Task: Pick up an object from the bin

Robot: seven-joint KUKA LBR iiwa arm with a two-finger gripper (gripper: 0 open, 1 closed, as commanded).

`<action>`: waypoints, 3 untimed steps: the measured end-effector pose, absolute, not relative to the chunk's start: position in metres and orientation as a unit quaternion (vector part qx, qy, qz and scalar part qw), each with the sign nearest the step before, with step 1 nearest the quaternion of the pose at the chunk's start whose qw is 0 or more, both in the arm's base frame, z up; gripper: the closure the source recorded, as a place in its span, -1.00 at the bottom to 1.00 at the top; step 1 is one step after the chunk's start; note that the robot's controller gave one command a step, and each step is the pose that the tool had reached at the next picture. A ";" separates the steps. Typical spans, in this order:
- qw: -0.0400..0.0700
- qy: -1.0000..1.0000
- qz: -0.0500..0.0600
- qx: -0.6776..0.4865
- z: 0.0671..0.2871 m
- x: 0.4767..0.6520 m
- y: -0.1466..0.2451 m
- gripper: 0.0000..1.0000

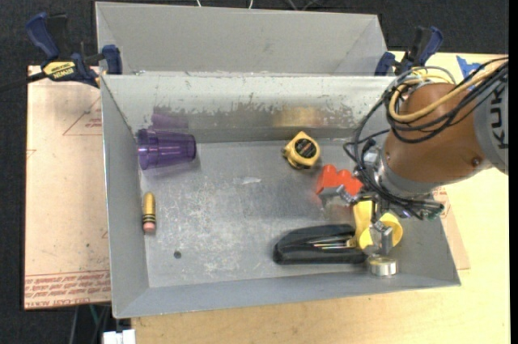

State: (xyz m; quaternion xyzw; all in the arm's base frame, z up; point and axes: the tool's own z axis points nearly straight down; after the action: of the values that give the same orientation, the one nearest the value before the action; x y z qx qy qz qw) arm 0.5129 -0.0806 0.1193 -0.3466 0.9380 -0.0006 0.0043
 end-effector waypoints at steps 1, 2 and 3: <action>0.004 0.969 0.001 -0.247 0.098 0.505 -0.101 -1.00; 0.005 0.966 0.001 -0.259 0.130 0.528 -0.115 -1.00; 0.004 0.975 0.002 -0.222 0.100 0.506 -0.106 -1.00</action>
Offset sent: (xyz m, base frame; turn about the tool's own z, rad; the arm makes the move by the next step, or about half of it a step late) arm 0.0279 -0.0435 0.0313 0.2697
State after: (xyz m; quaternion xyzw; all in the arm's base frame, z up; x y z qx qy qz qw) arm 0.5056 -0.1057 0.1000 -0.2220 0.9750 0.0018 0.0036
